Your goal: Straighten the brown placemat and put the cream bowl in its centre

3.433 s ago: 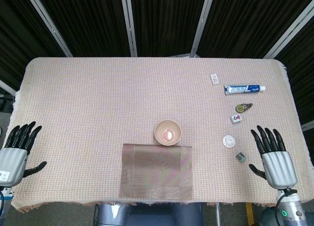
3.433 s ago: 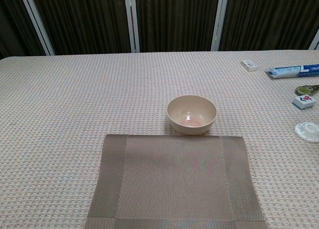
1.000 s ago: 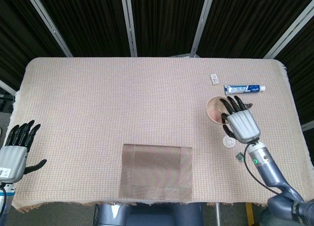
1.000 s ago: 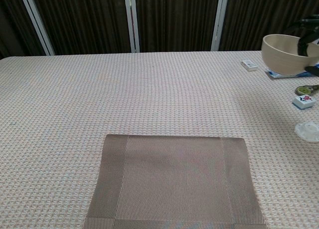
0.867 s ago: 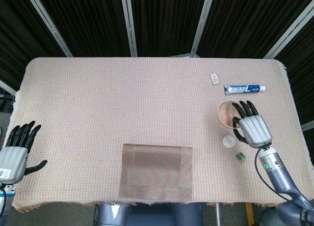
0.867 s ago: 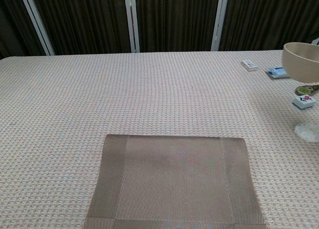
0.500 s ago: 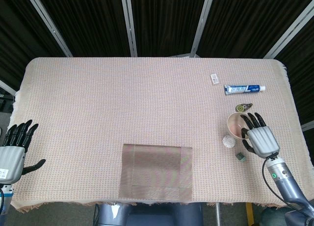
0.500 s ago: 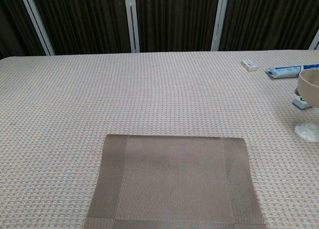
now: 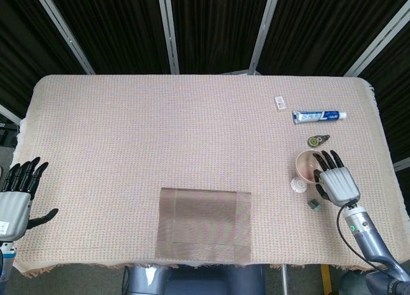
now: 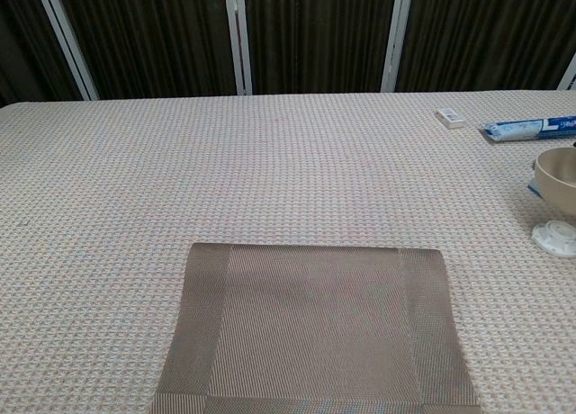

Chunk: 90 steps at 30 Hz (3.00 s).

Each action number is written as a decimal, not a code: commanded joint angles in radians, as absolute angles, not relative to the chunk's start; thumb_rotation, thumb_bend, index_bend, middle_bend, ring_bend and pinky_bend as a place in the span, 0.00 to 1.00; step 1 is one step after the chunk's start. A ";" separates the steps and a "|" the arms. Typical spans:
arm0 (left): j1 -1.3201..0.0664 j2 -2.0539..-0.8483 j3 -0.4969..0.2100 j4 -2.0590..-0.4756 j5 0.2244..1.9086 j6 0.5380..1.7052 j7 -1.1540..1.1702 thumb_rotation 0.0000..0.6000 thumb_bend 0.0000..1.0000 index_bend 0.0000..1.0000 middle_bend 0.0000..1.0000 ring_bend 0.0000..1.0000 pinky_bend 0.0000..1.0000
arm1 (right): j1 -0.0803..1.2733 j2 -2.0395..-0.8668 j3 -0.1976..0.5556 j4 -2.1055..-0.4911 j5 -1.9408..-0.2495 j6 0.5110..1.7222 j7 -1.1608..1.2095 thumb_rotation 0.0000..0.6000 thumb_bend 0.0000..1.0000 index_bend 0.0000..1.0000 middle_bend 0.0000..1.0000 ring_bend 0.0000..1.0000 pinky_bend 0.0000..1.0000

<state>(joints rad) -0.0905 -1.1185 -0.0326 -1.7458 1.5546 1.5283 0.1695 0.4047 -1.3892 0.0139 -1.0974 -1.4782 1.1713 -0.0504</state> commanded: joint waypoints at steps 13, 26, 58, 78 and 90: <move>-0.090 -1.126 -0.027 -1.742 1.583 1.540 0.181 1.00 0.00 0.00 0.00 0.00 0.00 | 0.336 -1.250 0.029 -1.338 -1.504 1.314 -0.090 1.00 0.00 0.00 0.00 0.00 0.00; -0.119 -1.170 0.054 -1.682 1.734 1.487 0.149 1.00 0.00 0.04 0.00 0.00 0.00 | 0.196 -1.158 0.048 -1.581 -1.563 1.594 -0.082 1.00 0.00 0.00 0.00 0.00 0.00; -0.355 -1.628 0.204 -1.206 2.094 1.297 0.030 1.00 0.11 0.44 0.00 0.00 0.00 | 0.152 -1.118 0.061 -1.649 -1.545 1.556 -0.122 1.00 0.00 0.00 0.00 0.00 0.00; -0.405 -1.697 0.218 -1.184 2.040 1.254 0.042 1.00 0.14 0.45 0.00 0.00 0.00 | 0.143 -1.109 0.077 -1.650 -1.544 1.551 -0.112 1.00 0.00 0.00 0.00 0.00 0.00; -0.418 -1.713 0.231 -1.192 2.002 1.221 0.066 1.00 0.27 0.46 0.00 0.00 0.00 | 0.138 -1.108 0.080 -1.652 -1.547 1.546 -0.113 1.00 0.00 0.00 0.00 0.00 0.00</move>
<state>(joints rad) -0.4172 -1.7131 0.2299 -1.1897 2.0057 1.2244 0.0635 0.1383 -1.1080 0.0804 -1.6523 -1.5469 1.5458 -0.1129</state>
